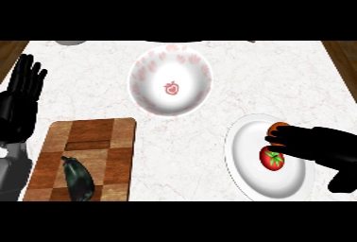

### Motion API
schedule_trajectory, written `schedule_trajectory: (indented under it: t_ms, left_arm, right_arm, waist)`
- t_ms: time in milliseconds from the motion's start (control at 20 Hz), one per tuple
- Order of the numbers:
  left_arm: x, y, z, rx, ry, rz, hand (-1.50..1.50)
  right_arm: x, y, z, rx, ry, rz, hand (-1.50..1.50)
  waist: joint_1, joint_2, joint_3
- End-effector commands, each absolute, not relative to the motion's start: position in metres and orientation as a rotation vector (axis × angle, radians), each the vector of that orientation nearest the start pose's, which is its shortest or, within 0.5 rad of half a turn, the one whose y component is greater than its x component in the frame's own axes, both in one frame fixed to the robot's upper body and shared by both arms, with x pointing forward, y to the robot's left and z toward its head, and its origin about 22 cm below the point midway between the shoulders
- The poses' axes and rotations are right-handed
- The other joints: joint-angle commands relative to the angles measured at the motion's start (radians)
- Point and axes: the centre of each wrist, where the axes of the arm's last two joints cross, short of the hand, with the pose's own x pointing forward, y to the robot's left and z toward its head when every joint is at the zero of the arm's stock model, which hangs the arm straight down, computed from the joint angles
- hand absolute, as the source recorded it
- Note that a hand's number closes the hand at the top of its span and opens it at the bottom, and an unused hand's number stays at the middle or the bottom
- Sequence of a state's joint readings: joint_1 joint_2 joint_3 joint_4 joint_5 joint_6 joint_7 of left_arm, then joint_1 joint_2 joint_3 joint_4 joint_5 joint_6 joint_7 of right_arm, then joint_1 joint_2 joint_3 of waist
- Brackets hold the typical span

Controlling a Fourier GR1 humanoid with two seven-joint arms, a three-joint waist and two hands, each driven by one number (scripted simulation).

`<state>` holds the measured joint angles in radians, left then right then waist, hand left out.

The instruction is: Pick the tomato from the plate and place it in the bowl

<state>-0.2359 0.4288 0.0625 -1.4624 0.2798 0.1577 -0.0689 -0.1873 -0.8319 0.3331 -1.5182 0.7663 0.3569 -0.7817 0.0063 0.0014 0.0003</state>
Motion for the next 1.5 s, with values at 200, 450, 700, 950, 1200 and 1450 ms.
schedule_trajectory:
  t_ms: [200,450,700,950,1200,1450]
  left_arm:
    - [0.314,0.335,0.067,0.252,-1.786,0.025,0.0]
    - [0.302,0.33,0.09,0.21,-1.778,0.032,0.0]
    - [0.303,0.333,0.078,0.231,-1.798,0.038,0.0]
    - [0.289,0.328,0.072,0.231,-1.794,0.028,0.0]
    - [0.307,0.326,0.086,0.233,-1.79,0.027,0.0]
    - [0.305,0.337,0.082,0.251,-1.798,0.024,0.0]
  right_arm:
    - [0.274,-0.333,0.067,0.001,-1.514,2.047,-1.5]
    - [0.274,-0.312,0.045,-0.049,-1.462,2.063,-1.5]
    - [0.28,-0.316,0.048,-0.043,-1.447,2.073,-1.5]
    - [0.301,-0.288,0.018,-0.088,-1.435,2.064,-1.5]
    - [0.288,-0.314,0.006,-0.116,-1.392,2.047,-1.5]
    - [0.306,-0.32,0.008,-0.123,-1.402,2.067,-1.5]
  waist:
    - [-0.012,0.001,-0.001]
    - [-0.005,-0.001,0.0]
    - [-0.007,-0.001,0.0]
    - [0.001,-0.001,0.0]
    - [-0.006,-0.001,0.0]
    - [-0.004,0.0,0.0]
